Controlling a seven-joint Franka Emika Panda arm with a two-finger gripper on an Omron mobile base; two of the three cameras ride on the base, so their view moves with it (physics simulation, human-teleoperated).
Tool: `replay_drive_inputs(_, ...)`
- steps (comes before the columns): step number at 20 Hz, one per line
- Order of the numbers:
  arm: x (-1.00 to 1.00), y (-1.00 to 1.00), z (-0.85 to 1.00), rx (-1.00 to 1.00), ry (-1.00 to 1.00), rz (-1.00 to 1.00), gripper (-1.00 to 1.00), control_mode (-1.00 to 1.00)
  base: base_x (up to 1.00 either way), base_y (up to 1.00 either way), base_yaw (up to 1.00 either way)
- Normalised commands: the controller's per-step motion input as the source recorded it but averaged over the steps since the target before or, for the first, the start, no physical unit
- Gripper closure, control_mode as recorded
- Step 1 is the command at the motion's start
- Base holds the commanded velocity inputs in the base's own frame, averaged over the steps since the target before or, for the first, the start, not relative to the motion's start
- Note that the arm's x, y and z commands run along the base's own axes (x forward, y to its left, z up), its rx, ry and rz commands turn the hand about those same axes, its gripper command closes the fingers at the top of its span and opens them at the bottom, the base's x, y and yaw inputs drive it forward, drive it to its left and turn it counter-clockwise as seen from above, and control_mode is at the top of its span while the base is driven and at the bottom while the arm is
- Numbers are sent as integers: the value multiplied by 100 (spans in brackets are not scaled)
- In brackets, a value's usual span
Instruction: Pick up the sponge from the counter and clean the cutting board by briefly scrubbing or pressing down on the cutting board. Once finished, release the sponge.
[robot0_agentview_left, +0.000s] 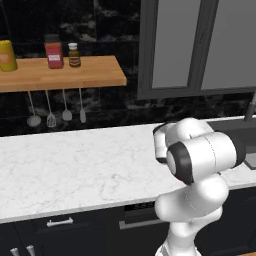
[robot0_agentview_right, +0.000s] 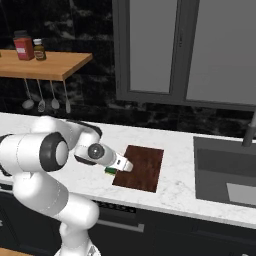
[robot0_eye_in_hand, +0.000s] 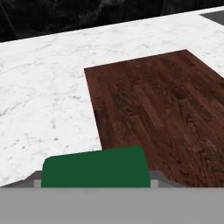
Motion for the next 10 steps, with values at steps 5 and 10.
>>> replay_drive_inputs(5, 16, 39, 0, 0, 0, 7, 100, -100, 0, 0, 0)
replay_drive_inputs(10, 40, 14, 0, 3, 0, 7, 100, -100, 0, 0, 0)
